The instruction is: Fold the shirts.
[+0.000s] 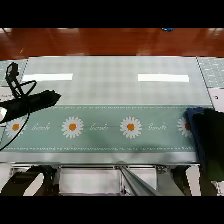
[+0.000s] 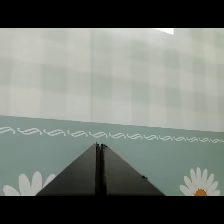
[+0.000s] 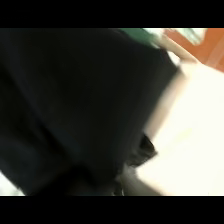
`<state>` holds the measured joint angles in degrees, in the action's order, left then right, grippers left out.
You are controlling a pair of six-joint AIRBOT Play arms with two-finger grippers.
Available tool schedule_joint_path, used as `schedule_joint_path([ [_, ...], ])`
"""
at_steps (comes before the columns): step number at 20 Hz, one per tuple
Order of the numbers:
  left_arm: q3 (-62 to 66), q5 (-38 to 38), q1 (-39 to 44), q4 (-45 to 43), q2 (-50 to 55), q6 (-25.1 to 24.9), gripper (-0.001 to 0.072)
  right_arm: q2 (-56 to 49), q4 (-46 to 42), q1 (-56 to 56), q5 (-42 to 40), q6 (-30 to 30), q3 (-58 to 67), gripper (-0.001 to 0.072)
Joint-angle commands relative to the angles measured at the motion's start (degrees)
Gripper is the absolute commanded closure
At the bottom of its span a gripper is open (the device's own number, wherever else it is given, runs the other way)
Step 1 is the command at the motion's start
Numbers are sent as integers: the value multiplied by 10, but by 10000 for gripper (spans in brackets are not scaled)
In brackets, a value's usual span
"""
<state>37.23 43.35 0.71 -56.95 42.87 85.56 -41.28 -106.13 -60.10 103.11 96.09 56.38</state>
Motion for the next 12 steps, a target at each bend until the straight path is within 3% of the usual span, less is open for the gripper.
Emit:
schedule_joint_path([
  [1,-6,-37,0,0,24,-4,690,6,-45,-2,-1,18,-51,295],
  [4,-1,-79,0,0,52,-4,690,-20,-28,1,-9,24,-50,296],
  [6,28,-99,-6,0,69,-16,690,-34,35,1,-40,28,-39,308],
  [7,58,-95,-14,0,79,-28,690,-43,96,1,-66,31,-26,363],
  [8,97,-85,-22,0,90,-35,690,-49,182,1,-103,25,-13,542],
  [9,138,-71,-30,0,101,-37,690,-54,322,7,-155,-33,-3,682],
  [11,228,-48,-27,16,127,-21,690,-71,563,87,-265,-116,0,683],
  [12,273,-29,-10,35,145,-24,690,-83,625,159,-321,-130,1,683],
])
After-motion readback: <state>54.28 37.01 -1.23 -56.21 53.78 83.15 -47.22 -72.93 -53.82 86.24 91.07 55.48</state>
